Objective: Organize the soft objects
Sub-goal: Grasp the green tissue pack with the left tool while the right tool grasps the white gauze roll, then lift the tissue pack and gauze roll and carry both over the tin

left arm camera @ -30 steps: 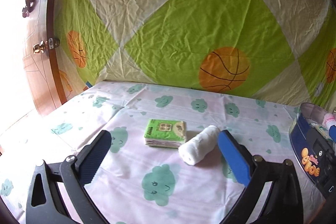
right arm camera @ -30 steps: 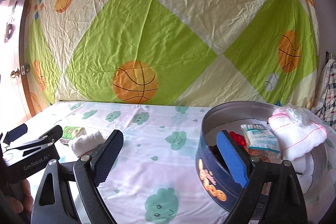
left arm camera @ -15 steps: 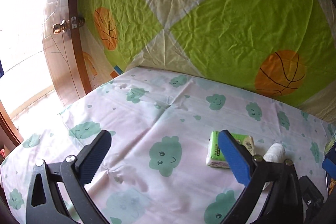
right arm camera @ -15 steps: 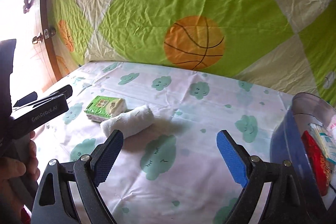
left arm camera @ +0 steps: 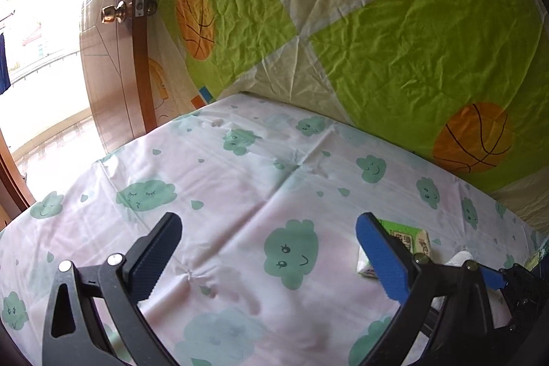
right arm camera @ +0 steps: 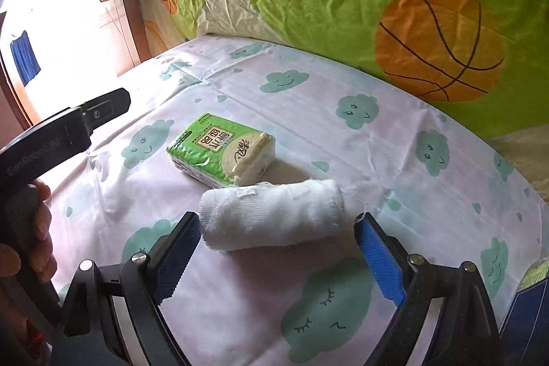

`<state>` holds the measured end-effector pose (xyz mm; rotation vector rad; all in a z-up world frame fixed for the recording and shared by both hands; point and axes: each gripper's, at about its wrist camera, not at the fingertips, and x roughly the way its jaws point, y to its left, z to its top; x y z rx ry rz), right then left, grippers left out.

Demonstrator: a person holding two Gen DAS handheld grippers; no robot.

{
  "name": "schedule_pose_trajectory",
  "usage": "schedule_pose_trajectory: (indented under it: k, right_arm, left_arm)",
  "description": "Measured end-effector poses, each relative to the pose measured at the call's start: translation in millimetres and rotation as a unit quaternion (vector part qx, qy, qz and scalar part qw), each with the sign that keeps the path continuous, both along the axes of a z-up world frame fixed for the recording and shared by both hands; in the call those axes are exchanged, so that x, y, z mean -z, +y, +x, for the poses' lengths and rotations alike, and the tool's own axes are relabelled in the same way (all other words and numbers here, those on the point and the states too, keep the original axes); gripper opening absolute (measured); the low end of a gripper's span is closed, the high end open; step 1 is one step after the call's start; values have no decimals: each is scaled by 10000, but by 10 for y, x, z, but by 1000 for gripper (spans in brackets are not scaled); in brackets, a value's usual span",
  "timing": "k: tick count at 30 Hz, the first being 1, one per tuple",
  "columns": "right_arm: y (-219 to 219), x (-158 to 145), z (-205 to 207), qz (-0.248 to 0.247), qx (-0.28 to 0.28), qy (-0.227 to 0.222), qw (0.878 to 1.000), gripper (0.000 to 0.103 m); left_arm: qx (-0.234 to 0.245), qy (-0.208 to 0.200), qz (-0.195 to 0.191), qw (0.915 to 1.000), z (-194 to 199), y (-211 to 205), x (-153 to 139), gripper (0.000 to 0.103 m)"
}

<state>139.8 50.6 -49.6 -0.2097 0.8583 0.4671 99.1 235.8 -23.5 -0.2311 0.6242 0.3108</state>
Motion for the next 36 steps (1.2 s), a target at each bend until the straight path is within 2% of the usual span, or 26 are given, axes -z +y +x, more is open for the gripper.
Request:
schedule_pose_trajectory:
  k: [2,4,8,12,15,17,21,25,27,28,30,33,34,36]
  right_arm:
    - [76,79,81,-229,-25,178,9996,92]
    - [60,91,97,-214,37,204,9996,80]
    - [-25,55,81,-139,253,96,9995,80]
    - [-179,-158,-94,43,675,-604,9959,80]
    - [-331,-325,-271,131,1242,-1299,9836,80]
    - [-437,-399,-342,218,1630,-1610,9732,80]
    - [-585,-473,-413,378,1960,-1870,9619,80]
    - [-656,-512,-480,346,2195,-2167,9506,80]
    - [-697,-520,-491,396,2287,-2198,9475,81]
    - [-712,-518,-478,425,2307,-2161,9478,81]
    - [-740,-514,-465,454,2332,-2082,9488,81]
    - [-755,-505,-444,491,2343,-2002,9501,81]
    - [-750,-500,-431,485,2340,-1973,9508,80]
    - [-735,-486,-417,473,2329,-1931,9519,80]
  left_arm:
    - [4,26,0,10000,3,4,8,103]
    - [6,21,-3,10000,5,4,8,103]
    - [78,0,-43,10000,9,5,11,102]
    - [303,-108,-134,9994,10,-22,3,102]
    - [609,-212,-96,9979,15,-125,-21,102]
    - [789,-217,-41,9966,41,-253,-29,103]
    - [1279,278,-24,9914,246,-609,22,102]
    - [1511,531,537,9856,426,-943,31,102]
    - [1510,694,631,9841,528,-1018,68,102]
    - [1517,844,602,9830,579,-1023,110,101]
    - [1413,1123,495,9823,652,-964,200,90]
    - [1196,1419,-71,9826,704,-751,367,88]
    - [1211,1372,-197,9829,694,-718,372,88]
    - [1228,1392,-184,9824,687,-735,391,91]
